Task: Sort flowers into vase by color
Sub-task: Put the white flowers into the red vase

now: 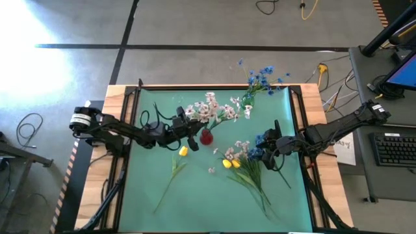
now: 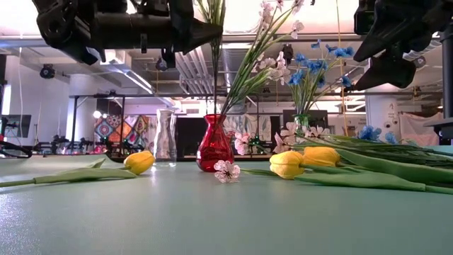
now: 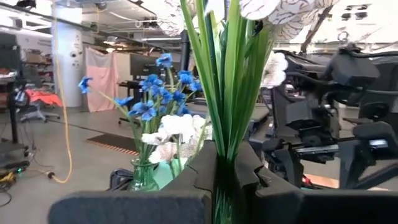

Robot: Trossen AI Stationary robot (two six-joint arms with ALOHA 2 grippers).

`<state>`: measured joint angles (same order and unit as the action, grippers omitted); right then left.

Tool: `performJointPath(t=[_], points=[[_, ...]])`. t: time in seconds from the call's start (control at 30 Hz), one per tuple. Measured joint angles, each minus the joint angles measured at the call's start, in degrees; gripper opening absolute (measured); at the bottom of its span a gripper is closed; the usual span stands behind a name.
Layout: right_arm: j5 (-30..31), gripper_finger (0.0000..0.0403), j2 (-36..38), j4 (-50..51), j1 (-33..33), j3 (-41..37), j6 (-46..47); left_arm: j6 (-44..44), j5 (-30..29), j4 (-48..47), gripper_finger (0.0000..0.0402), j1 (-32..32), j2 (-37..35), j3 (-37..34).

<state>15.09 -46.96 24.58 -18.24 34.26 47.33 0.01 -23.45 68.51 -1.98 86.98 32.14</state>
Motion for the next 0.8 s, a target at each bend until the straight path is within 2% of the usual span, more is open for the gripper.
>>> performJointPath(t=[0.23,0.8], points=[[0.0,0.0297,0.0,0.0,0.0,0.0,0.0,-0.7,-0.1,0.0,0.0025,0.0,0.0,0.0],[0.0,0.0297,0.0,0.0,0.0,0.0,0.0,-0.8,-0.2,-2.7,0.0170,0.0,0.0,0.0]])
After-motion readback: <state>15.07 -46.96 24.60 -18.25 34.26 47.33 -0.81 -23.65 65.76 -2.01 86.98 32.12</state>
